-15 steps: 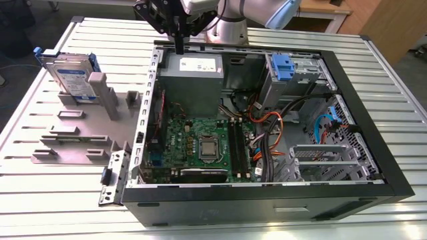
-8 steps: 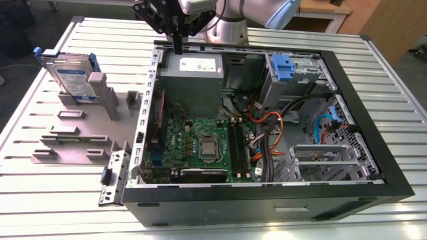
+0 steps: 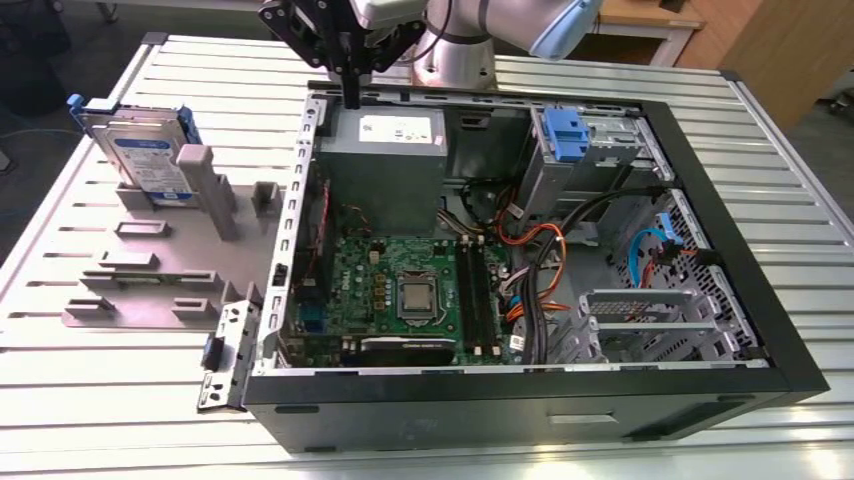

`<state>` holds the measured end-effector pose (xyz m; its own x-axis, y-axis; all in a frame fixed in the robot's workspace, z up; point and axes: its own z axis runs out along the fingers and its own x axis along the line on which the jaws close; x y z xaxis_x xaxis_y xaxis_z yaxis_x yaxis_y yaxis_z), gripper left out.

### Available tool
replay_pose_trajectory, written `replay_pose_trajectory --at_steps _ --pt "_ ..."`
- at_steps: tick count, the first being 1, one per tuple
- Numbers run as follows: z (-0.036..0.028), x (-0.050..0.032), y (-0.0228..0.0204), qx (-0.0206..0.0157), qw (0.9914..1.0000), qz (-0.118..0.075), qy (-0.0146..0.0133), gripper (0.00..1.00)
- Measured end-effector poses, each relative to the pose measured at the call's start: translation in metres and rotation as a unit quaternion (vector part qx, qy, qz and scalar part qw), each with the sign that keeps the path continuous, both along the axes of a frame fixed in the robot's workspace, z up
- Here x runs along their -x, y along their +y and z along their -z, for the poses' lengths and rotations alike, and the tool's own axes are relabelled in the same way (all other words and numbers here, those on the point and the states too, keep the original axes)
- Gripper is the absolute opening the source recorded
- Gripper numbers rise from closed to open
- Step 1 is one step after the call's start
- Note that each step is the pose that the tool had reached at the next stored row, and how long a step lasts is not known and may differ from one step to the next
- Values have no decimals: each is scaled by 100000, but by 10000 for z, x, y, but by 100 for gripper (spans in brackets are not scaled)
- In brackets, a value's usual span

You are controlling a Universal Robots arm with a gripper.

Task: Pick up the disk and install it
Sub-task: 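Reach for the disk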

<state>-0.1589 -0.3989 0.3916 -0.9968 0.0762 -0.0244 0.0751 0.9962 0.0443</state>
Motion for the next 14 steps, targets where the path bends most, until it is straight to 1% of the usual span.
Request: replay_pose_trajectory --at_steps 14 --pt "3 39 0 -4 100000 2 -4 11"
